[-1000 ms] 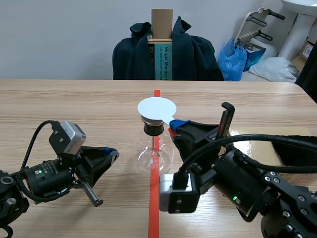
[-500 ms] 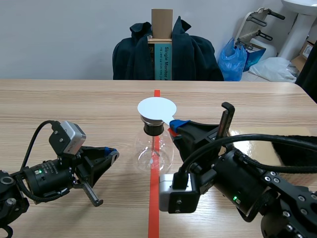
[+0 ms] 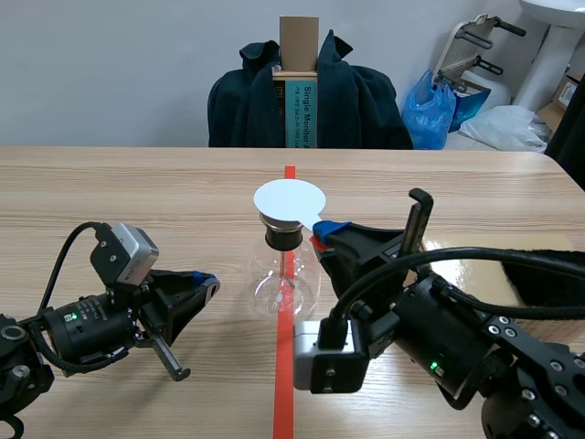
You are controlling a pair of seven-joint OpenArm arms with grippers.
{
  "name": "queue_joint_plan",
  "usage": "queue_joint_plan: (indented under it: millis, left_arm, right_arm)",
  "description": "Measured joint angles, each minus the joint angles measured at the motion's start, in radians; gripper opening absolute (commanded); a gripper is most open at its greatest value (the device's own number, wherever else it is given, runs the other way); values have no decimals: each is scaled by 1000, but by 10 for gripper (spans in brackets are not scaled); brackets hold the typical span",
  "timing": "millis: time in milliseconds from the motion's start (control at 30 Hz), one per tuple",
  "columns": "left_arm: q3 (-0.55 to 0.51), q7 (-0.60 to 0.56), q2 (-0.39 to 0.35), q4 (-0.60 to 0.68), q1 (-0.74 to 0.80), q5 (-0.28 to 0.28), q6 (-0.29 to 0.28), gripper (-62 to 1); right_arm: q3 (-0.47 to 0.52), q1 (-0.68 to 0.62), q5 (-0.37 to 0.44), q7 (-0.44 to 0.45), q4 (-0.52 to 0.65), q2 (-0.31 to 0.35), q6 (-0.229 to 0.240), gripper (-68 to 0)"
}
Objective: Do the electroscope experiment.
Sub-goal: 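Hold the plate still at the electroscope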
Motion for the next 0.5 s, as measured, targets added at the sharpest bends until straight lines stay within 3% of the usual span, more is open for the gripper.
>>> queue_joint_plan:
  millis: [333,500]
  left_arm:
    - [0,0,0,0,0,0,0,-577]
    - [0,4,0,0,0,0,0,-577]
  right_arm:
    - [0,0,0,-1,0,0,0,-668]
    - [0,0,0,-67,0,0,0,-669]
